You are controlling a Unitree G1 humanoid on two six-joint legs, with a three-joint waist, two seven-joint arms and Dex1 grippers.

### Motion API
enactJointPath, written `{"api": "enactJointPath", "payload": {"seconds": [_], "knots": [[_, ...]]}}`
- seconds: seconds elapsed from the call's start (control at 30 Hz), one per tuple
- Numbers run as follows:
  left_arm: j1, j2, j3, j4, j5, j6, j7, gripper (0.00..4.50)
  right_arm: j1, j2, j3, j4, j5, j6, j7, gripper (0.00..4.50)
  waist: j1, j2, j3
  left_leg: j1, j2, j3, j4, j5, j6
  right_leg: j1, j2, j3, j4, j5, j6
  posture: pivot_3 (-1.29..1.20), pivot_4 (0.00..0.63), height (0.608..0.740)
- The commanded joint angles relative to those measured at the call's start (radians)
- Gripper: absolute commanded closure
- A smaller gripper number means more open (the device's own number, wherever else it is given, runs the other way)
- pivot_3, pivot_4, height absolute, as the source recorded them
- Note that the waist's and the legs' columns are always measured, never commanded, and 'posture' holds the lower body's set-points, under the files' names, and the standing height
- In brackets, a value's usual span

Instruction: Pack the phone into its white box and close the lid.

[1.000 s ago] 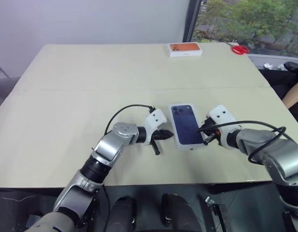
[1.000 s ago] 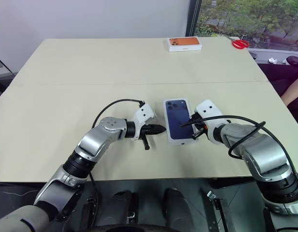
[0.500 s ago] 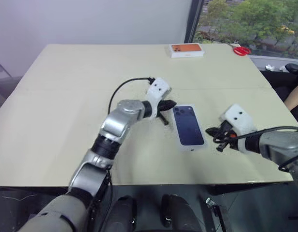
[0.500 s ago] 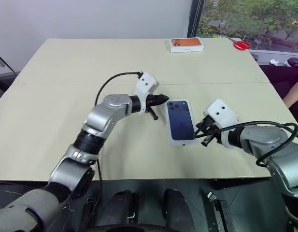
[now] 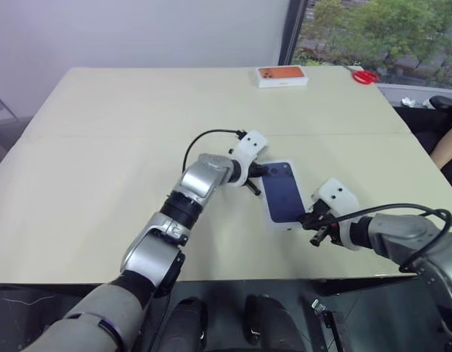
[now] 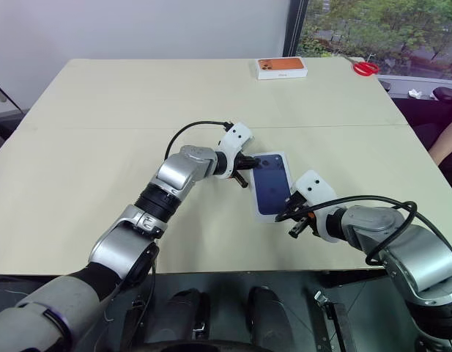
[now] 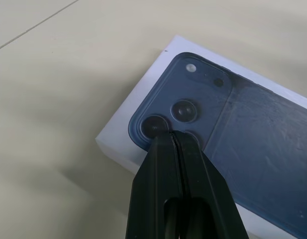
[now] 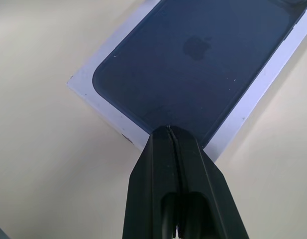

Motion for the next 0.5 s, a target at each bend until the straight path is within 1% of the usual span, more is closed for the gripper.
{"api": "enactJointPath", "payload": {"seconds": [0.03,0.13,0.27,0.33,0.4,0.5], "knots": [[0.042,0.014,-0.035,-0.022,0.025,0.029,-0.024,4.5,-0.004,0.011,0.006,0.008,0.004,0.041,-0.013,4.46,0.0,0.0,0.0,0.001,0.0,0.0,0.0,0.0,0.0,0.001,0.0,0.0,0.0,0.0,0.0,0.0,0.15,0.74],[0.057,0.021,0.008,-0.049,0.011,0.022,-0.005,4.5,-0.015,0.028,-0.004,0.002,0.0,0.035,-0.023,4.46,0.0,0.0,0.0,0.003,0.0,0.0,0.0,0.0,0.0,0.003,0.0,0.0,-0.001,0.0,0.0,0.0,0.15,0.74],[0.087,0.038,0.145,-0.132,-0.049,-0.087,0.039,4.5,-0.021,0.037,-0.025,0.003,-0.085,-0.091,-0.075,4.46,-0.005,0.0,0.0,0.004,0.0,0.0,0.0,0.0,0.0,0.004,0.0,0.0,0.0,0.0,0.0,0.0,0.15,0.74],[0.137,0.078,0.204,-0.224,-0.08,-0.14,0.027,4.5,-0.012,0.047,-0.063,0.031,-0.147,-0.191,-0.11,4.46,-0.004,0.0,0.0,0.004,0.001,0.0,-0.001,0.0,0.0,0.002,0.0,0.001,0.001,0.0,0.0,0.0,0.15,0.74],[0.225,0.153,0.249,-0.337,-0.096,-0.195,0.001,4.5,0.009,0.058,-0.119,0.081,-0.189,-0.275,-0.129,4.46,-0.003,0.0,0.0,0.003,0.001,0.001,-0.001,0.0,0.0,0.0,0.0,0.001,0.002,0.0,0.0,0.0,0.15,0.74],[0.355,0.257,0.298,-0.45,-0.124,-0.237,-0.041,4.5,0.036,0.071,-0.182,0.129,-0.21,-0.355,-0.126,4.46,-0.002,0.0,0.0,0.003,0.001,0.001,-0.002,0.0,0.0,0.0,0.0,0.001,0.002,0.0,0.0,0.0,0.15,0.74]]}}
